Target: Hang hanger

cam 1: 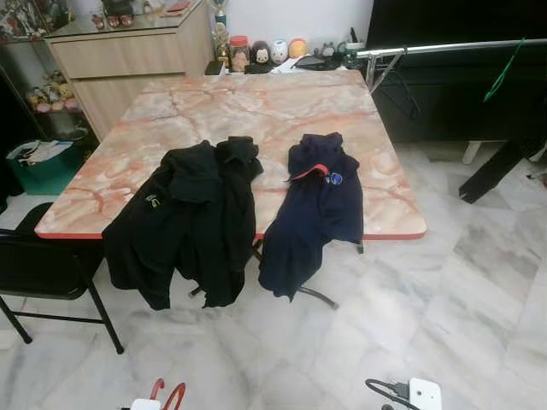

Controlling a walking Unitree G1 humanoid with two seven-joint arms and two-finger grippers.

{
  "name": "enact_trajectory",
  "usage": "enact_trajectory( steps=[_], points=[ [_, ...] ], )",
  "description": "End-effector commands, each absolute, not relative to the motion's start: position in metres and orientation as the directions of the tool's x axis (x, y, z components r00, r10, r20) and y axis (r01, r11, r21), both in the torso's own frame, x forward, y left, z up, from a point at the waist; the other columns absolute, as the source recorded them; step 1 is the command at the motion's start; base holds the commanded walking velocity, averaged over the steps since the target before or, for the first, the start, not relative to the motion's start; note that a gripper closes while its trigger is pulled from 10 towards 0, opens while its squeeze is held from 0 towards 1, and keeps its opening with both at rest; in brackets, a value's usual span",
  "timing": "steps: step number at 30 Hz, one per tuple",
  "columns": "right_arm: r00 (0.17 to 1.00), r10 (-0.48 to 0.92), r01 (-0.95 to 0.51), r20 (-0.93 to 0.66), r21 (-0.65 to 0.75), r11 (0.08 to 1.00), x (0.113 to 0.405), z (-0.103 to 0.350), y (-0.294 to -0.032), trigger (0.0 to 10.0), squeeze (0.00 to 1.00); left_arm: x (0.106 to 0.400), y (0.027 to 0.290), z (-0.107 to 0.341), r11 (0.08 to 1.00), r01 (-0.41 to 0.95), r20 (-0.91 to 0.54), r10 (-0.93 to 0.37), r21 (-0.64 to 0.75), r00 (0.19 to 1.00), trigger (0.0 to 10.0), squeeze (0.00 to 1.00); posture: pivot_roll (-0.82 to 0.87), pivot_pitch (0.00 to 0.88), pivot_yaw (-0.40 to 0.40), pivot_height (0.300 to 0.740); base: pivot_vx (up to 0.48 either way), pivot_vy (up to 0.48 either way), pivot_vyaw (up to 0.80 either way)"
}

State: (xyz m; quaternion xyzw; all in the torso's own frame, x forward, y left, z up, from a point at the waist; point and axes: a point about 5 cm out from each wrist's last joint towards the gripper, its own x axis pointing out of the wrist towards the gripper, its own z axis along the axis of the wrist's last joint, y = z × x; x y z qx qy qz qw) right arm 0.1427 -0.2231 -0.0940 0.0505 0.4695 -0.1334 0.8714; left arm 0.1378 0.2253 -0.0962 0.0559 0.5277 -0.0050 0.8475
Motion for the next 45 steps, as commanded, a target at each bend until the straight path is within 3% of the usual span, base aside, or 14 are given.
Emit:
enact_trajectory(
  steps=[1,10,19,35,45],
  points=[
    [0.495,-0.198,0.301,-0.846,-0.047,0.953,0.131,-0.096,-0.232,10.0,0.0,0.14,0.223,-0.096,0.993,0.073,-0.889,0.049,0.092,0.455,10.0,0.0,0.0,0.0,0.047,0.74,0.0,-0.289,0.0],
    [0.435,-0.201,0.291,-0.878,-0.074,0.954,0.102,-0.101,-0.246,10.0,0.0,0.141,0.21,-0.098,0.997,0.05,-0.885,0.031,0.062,0.465,10.0,0.0,0.03,0.0,-0.003,0.74,0.0,-0.298,0.0],
    [0.421,-0.256,0.382,-0.87,-0.086,0.92,0.097,-0.101,-0.251,10.0,0.0,0.149,0.202,-0.096,0.995,0.086,-0.869,-0.001,0.047,0.494,10.0,0.0,0.0,0.0,0.022,0.74,0.0,-0.305,0.0],
    [0.446,-0.275,0.433,-0.852,-0.064,0.899,0.112,-0.098,-0.246,10.0,0.0,0.181,0.191,-0.084,0.994,0.104,-0.838,-0.028,0.035,0.544,10.0,0.0,-0.01,0.0,0.022,0.74,0.0,-0.303,0.0],
    [0.472,-0.263,0.441,-0.842,-0.033,0.897,0.131,-0.096,-0.236,10.0,0.0,0.199,0.2,-0.074,0.988,0.14,-0.827,-0.023,0.068,0.561,10.0,0.0,-0.03,0.0,0.083,0.74,0.0,-0.301,0.0]
  ],
)
